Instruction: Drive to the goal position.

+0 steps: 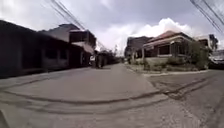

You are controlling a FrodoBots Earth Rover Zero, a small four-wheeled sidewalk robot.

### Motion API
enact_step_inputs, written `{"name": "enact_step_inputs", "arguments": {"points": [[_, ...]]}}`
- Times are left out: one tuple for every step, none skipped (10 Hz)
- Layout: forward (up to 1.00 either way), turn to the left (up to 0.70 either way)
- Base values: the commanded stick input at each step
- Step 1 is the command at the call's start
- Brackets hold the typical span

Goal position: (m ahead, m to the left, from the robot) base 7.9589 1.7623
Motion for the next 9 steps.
{"name": "enact_step_inputs", "arguments": {"points": [[0.70, 0.03], [0.70, 0.03], [0.70, 0.03], [0.70, 0.03], [0.70, 0.03], [0.70, 0.03], [0.70, 0.03], [0.70, 0.03], [0.70, 0.03]]}}
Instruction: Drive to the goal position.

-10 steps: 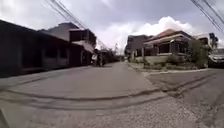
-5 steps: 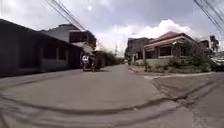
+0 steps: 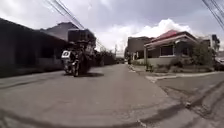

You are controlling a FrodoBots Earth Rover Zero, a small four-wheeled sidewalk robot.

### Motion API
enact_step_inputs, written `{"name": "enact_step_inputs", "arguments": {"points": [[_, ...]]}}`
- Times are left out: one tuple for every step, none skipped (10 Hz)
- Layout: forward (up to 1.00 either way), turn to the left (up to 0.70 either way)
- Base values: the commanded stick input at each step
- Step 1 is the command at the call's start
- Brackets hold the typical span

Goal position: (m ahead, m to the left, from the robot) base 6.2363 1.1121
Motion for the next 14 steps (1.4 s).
{"name": "enact_step_inputs", "arguments": {"points": [[0.70, 0.03], [0.70, 0.03], [0.70, 0.03], [0.70, 0.01], [0.70, 0.01], [0.70, 0.02], [0.70, 0.02], [0.70, 0.01], [0.70, 0.01], [0.70, 0.01], [0.70, 0.01], [0.70, 0.01], [0.70, 0.01], [0.70, 0.01]]}}
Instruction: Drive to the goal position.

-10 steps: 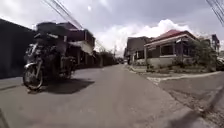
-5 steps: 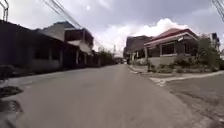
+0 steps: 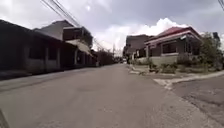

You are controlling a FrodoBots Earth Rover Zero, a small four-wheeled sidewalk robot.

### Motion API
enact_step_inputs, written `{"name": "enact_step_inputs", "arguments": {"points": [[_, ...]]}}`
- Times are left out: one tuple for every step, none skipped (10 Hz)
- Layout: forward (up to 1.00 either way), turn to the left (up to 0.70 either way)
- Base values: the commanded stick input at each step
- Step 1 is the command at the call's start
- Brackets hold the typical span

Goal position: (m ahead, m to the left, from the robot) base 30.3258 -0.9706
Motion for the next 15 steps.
{"name": "enact_step_inputs", "arguments": {"points": [[0.70, 0.01], [0.70, 0.01], [0.70, 0.01], [0.70, 0.01], [0.70, 0.01], [0.70, -0.03], [0.70, -0.04], [0.70, -0.05], [0.70, -0.05], [0.70, -0.06], [0.70, -0.20], [0.70, -0.25], [0.70, 0.00], [0.70, 0.01], [0.70, 0.01]]}}
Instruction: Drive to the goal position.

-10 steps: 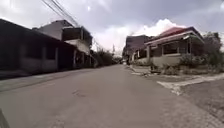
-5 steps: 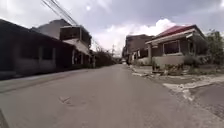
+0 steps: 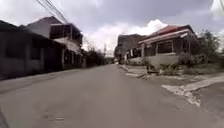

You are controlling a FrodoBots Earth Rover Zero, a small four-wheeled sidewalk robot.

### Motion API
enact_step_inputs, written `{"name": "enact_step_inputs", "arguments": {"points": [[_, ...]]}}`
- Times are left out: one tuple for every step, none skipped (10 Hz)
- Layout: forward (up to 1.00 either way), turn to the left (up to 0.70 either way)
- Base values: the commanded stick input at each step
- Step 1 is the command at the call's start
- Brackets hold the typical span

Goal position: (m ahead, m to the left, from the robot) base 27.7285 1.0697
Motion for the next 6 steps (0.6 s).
{"name": "enact_step_inputs", "arguments": {"points": [[0.70, 0.01], [0.70, 0.01], [0.70, 0.01], [0.70, 0.01], [0.70, 0.01], [0.70, 0.01]]}}
